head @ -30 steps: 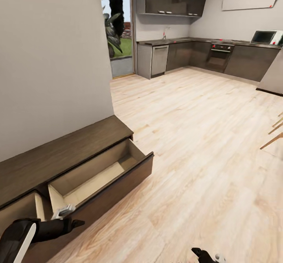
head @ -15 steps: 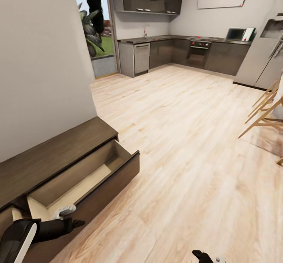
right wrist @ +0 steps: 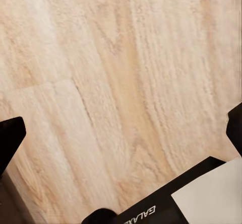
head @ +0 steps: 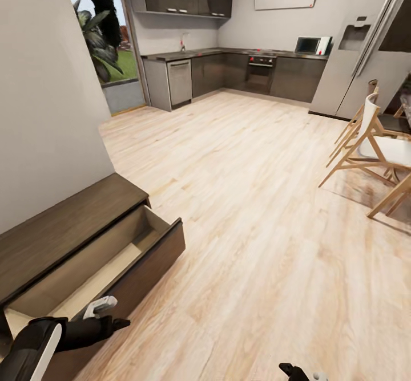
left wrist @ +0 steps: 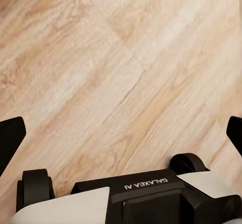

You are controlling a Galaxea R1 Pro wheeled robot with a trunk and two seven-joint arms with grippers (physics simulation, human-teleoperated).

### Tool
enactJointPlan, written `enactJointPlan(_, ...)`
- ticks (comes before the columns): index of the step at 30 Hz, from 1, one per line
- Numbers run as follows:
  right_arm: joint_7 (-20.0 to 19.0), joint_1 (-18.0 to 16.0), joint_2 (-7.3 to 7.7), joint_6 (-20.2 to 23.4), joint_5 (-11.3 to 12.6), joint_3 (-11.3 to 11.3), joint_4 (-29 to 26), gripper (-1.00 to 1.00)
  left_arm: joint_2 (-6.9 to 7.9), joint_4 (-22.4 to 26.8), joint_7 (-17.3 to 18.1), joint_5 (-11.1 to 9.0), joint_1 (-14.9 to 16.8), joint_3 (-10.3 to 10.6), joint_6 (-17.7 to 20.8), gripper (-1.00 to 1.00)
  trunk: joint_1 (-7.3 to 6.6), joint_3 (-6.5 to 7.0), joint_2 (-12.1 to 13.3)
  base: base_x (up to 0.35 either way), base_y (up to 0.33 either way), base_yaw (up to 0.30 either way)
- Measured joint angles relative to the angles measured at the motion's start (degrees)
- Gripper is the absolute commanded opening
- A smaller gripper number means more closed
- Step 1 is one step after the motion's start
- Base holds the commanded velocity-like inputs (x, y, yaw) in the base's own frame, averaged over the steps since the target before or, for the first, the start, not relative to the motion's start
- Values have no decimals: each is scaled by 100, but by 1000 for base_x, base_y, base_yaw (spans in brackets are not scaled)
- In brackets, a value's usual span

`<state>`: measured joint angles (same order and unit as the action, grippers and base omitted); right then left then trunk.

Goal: Place each of the two pumpkins and all three candles from the living room inside a cabinet in the living room (use any cabinet), then make sure every cabinet is closed, and position the cauldron so it is next to a table in the living room.

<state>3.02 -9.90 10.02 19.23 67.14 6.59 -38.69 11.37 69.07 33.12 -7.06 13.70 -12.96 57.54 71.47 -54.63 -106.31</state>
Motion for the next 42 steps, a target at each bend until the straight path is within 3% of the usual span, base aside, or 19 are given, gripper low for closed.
enactJointPlan(17,0,0,-1,-10,-6,8,0,100,-17,15,-11,-2,0,-16,-1,100,0,-67,0,0,0,-265)
enactJointPlan(25,0,0,36,-466,-1,5,1,100,-29,15,-24,-3,0,2,-1,100,0,-100,0,0,0,-261)
enactJointPlan(42,0,0,81,-512,2,-9,24,100,-31,7,-33,-7,0,3,-1,100,0,-178,0,0,0,-255)
